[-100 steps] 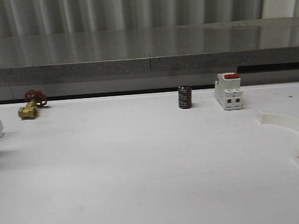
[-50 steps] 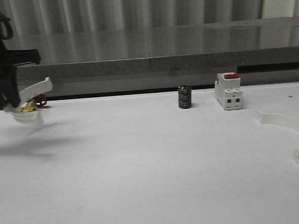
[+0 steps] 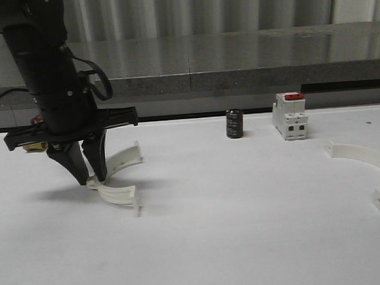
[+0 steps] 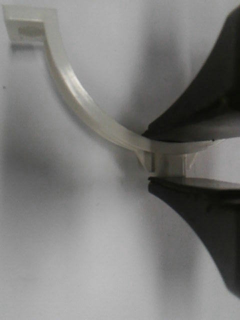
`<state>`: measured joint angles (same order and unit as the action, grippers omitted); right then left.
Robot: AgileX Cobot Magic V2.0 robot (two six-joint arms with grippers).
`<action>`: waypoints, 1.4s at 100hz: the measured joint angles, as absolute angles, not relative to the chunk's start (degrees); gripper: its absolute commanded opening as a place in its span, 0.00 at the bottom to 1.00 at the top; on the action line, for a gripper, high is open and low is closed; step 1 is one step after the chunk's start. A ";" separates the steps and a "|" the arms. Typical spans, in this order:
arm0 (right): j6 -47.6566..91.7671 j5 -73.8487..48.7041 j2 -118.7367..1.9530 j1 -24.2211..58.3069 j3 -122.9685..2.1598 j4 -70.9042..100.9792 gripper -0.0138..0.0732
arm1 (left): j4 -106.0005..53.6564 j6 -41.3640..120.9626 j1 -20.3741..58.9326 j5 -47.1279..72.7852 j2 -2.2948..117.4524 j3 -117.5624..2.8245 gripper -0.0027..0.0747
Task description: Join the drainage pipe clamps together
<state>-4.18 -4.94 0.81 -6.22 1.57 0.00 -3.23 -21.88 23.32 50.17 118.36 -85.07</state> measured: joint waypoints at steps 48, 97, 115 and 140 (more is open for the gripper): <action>-4.18 -4.94 0.81 -6.22 1.57 0.00 0.08 | -2.68 -19.90 23.42 50.64 115.51 -85.94 0.44; -4.18 -4.94 0.81 -6.22 1.57 0.00 0.08 | -2.92 -3.86 16.83 55.47 96.45 -85.47 0.01; -4.18 -4.94 0.81 -6.22 1.57 0.00 0.08 | -3.26 -2.37 12.58 53.07 88.74 -80.37 0.01; -4.18 -4.94 0.81 -6.22 1.57 0.00 0.08 | -3.01 -2.28 7.42 44.37 74.09 -66.87 0.01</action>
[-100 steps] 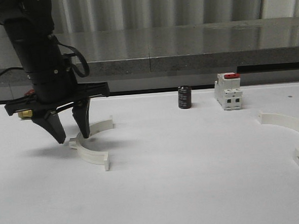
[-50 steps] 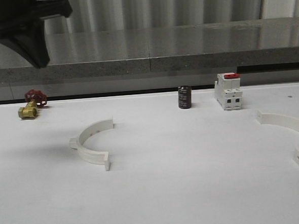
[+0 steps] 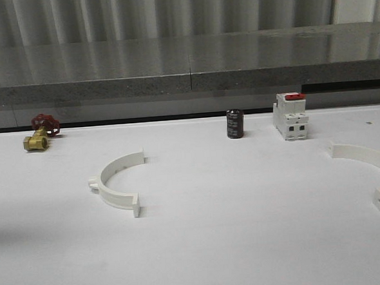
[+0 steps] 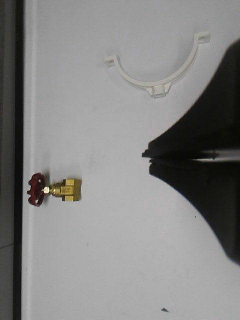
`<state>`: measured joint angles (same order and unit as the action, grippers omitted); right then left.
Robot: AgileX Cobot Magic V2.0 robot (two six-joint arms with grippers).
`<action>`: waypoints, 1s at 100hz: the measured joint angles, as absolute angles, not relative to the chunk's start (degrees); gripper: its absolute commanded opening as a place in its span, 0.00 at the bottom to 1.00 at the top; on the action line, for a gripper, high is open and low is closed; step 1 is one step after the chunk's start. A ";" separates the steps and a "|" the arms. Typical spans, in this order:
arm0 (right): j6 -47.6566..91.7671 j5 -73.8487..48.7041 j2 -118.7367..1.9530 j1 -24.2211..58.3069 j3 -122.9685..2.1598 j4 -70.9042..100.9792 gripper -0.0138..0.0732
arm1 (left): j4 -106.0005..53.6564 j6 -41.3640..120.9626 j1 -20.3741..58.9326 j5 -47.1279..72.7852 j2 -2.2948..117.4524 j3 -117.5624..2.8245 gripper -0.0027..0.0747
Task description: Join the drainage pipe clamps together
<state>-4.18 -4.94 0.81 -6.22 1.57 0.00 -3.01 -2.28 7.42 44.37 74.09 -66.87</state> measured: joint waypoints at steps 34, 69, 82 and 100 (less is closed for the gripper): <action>-4.18 -4.07 0.81 -6.22 1.57 0.00 0.08 | -1.89 -2.28 7.02 35.24 49.13 -45.75 0.01; -4.18 -6.34 0.81 -6.22 0.99 0.00 0.08 | -1.60 -2.28 7.02 34.97 21.73 -31.10 0.01; -4.18 -11.76 0.47 -5.96 -3.05 0.00 0.08 | -1.60 -2.28 7.02 36.20 13.86 -28.54 0.01; -4.13 -21.04 -7.11 -5.68 -11.84 0.00 0.08 | -1.60 -2.28 7.02 39.57 8.94 -27.99 0.01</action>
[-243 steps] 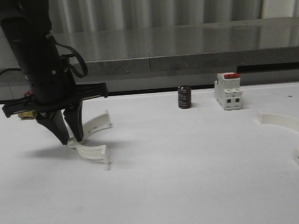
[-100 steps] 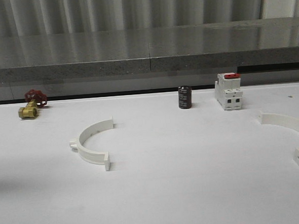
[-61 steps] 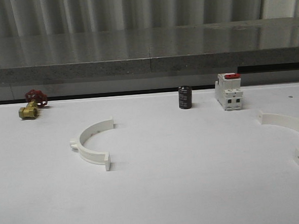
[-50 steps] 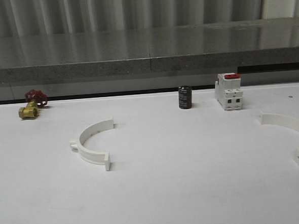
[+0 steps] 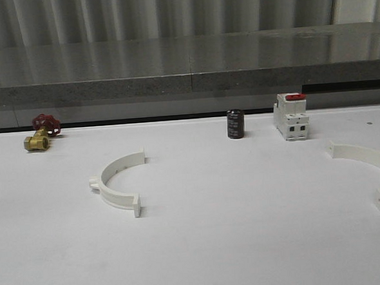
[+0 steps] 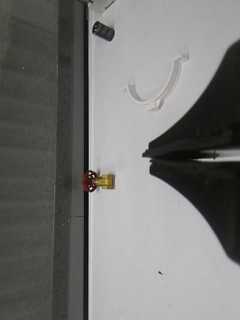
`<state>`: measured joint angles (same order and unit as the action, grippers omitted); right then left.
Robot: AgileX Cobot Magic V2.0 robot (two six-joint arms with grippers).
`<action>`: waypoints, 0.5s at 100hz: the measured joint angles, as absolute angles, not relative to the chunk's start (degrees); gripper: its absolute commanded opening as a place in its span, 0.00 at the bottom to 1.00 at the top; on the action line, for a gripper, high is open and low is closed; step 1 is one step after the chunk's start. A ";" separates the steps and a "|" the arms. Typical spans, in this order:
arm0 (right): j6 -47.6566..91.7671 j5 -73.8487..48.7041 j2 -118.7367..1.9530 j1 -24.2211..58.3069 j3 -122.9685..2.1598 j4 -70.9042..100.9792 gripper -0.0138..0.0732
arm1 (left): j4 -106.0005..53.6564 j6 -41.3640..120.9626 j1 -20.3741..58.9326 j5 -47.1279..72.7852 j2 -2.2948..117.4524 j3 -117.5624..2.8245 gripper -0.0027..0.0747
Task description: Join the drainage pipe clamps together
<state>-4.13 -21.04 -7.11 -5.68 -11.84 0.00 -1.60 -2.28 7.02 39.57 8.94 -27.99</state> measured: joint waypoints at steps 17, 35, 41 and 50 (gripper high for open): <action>-4.13 -30.89 -17.79 -5.21 -21.59 0.00 0.09 | -1.60 -2.25 7.02 39.90 8.49 -27.99 0.01; -4.13 -37.79 -29.73 -2.50 -29.90 0.00 0.41 | -1.56 -2.25 7.02 39.97 8.49 -27.99 0.01; -4.13 -39.63 -33.39 -1.57 -32.44 0.00 0.54 | -1.56 -2.15 7.02 39.97 8.49 -27.99 0.01; -4.13 -41.85 -39.28 -0.64 -35.64 0.00 0.65 | -1.56 -2.15 7.02 39.97 8.49 -27.99 0.01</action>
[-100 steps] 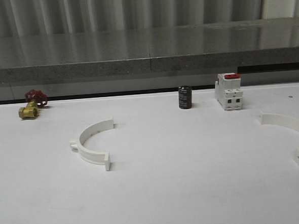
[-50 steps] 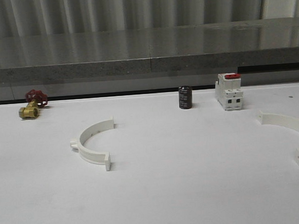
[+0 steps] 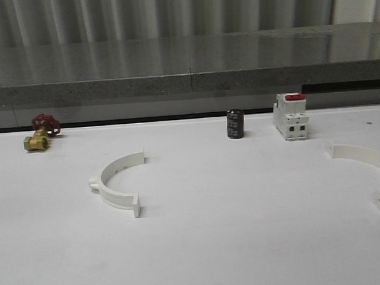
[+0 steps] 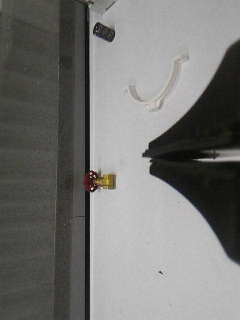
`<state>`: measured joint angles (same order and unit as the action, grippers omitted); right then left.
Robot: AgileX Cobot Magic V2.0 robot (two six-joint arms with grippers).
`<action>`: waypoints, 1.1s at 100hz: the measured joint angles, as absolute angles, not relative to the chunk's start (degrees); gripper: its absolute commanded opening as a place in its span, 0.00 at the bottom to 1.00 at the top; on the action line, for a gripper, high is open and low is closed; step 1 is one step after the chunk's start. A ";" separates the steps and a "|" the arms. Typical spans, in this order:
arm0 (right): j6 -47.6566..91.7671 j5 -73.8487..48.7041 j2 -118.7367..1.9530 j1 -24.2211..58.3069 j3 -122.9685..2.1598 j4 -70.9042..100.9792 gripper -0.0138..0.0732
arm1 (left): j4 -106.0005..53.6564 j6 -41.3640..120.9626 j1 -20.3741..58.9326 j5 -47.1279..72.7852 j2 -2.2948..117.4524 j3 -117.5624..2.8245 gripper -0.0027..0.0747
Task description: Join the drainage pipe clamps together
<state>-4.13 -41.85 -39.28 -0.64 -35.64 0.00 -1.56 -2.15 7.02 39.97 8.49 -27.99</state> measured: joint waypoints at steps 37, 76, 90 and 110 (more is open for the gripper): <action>-4.13 -44.37 -61.38 0.00 -45.06 3.90 0.65 | -1.56 -2.15 7.02 39.97 8.49 -27.99 0.01; -4.13 -48.34 -88.08 0.00 -58.91 3.95 0.65 | -1.56 -2.15 7.02 39.97 8.49 -27.99 0.01; -4.13 -49.51 -96.73 0.00 -64.89 3.95 0.65 | -1.56 -2.15 7.02 40.02 8.38 -27.99 0.01; -4.13 -51.37 -105.80 0.00 -71.25 3.99 0.65 | -1.56 -2.15 7.02 40.02 8.38 -27.99 0.01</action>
<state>-4.13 -51.37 -105.80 0.00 -71.25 3.99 -1.56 -2.15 7.02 40.02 8.38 -27.99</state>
